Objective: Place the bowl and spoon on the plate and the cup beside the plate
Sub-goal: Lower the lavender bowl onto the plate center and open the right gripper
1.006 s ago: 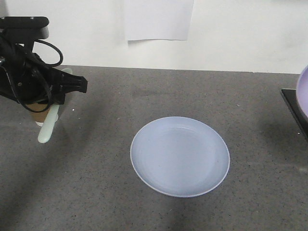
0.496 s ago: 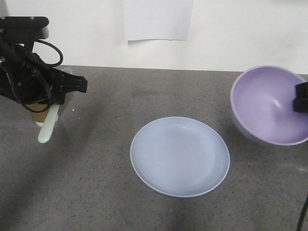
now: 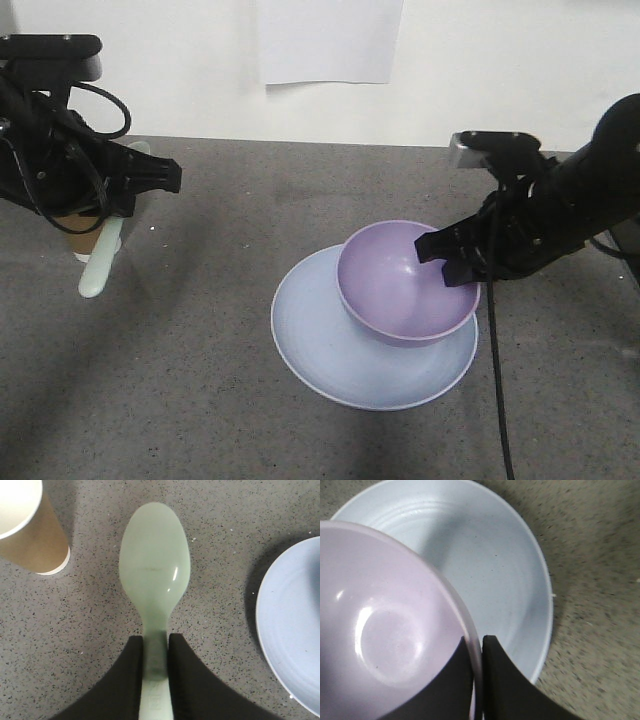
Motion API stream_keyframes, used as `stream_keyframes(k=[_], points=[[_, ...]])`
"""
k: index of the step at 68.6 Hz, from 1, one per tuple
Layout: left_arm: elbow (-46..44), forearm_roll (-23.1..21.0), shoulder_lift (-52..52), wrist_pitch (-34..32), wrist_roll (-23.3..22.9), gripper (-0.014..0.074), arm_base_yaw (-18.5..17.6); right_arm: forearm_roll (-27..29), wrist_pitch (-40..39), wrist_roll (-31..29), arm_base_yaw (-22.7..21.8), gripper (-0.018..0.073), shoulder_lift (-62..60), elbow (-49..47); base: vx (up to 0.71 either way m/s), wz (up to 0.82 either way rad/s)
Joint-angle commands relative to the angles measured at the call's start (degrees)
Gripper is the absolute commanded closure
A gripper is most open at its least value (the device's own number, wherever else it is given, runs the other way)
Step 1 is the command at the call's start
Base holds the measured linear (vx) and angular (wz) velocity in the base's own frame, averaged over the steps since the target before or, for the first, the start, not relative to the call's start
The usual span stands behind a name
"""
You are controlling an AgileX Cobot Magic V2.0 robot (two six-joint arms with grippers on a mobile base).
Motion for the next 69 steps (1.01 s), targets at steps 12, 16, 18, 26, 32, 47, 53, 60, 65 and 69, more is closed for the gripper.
stream_keyframes(k=[12, 16, 18, 26, 32, 47, 53, 60, 65, 69], points=[[-1.48, 0.5, -2.06, -2.72, -0.27, 0.0603, -0.32, 3.41, -4.89, 0.07, 0.13, 0.0563, 3.75, -1.76, 0.0, 0.0], [-1.48, 0.5, -2.06, -2.72, -0.27, 0.0603, -0.32, 3.66, -4.89, 0.07, 0.32, 0.0563, 4.56, -1.76, 0.0, 0.0], [-1.48, 0.5, -2.06, -2.72, -0.27, 0.0603, -0.32, 3.77, -4.93, 0.07, 0.43, 0.0563, 4.83, -1.76, 0.0, 0.0], [-1.48, 0.5, -2.06, -2.67, -0.27, 0.0603, -0.32, 4.19, -5.59, 0.13, 1.1, 0.0563, 6.13, -1.76, 0.0, 0.0], [-1.48, 0.5, -2.06, -2.67, -0.27, 0.0603, -0.32, 4.74, -5.94, 0.13, 1.54, 0.0563, 7.22, -1.76, 0.0, 0.0], [-1.48, 0.5, -2.06, -2.67, -0.27, 0.0603, -0.32, 5.16, -5.94, 0.19, 1.46, 0.0555, 8.77, -1.76, 0.0, 0.0], [-1.48, 0.5, -2.06, -2.67, -0.27, 0.0603, -0.32, 5.15, -6.12, 0.35, 1.46, 0.054, 8.77, -1.76, 0.0, 0.0], [-1.48, 0.5, -2.06, -2.67, -0.27, 0.0603, -0.32, 5.11, -6.02, 0.35, 1.46, 0.0503, 8.77, -1.76, 0.0, 0.0], [-1.48, 0.5, -2.06, -2.67, -0.27, 0.0603, -0.32, 5.11, -5.91, 0.35, 1.41, 0.0466, 8.77, -1.76, 0.0, 0.0], [-1.48, 0.5, -2.06, -2.67, -0.27, 0.0603, -0.32, 5.11, -5.71, 0.35, 1.43, 0.0424, 8.72, -1.76, 0.0, 0.0]])
